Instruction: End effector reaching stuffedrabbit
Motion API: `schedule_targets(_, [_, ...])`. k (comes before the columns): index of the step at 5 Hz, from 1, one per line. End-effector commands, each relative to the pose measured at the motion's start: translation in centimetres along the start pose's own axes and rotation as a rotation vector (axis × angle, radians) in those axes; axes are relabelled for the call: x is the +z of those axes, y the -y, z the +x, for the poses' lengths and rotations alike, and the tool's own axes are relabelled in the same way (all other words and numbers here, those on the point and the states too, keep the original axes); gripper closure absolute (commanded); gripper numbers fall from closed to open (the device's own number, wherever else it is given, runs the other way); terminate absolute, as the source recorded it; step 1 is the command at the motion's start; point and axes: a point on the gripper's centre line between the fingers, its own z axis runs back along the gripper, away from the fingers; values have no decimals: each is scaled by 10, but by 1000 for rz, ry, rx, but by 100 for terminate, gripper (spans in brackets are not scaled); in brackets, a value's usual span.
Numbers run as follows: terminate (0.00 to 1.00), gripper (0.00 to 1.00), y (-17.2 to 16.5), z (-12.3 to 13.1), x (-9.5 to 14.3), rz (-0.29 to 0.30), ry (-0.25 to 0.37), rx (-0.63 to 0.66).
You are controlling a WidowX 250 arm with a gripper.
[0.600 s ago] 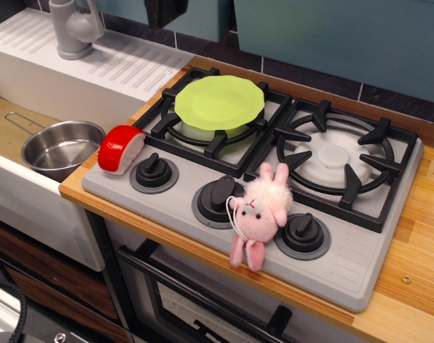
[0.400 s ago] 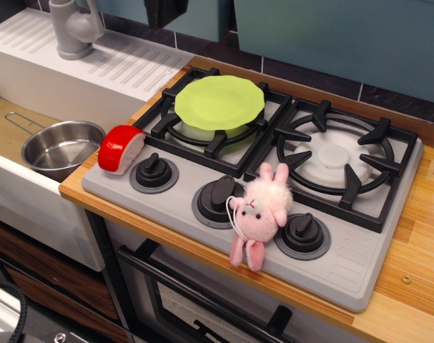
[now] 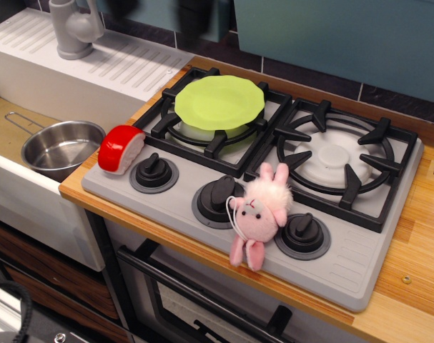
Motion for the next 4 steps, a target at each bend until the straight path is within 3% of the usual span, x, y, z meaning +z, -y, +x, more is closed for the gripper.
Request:
schedule_targets(1, [0,0,18,22,-10,-56,52,2])
schedule_targets(4, [0,0,22,32,-64,-16,135,22])
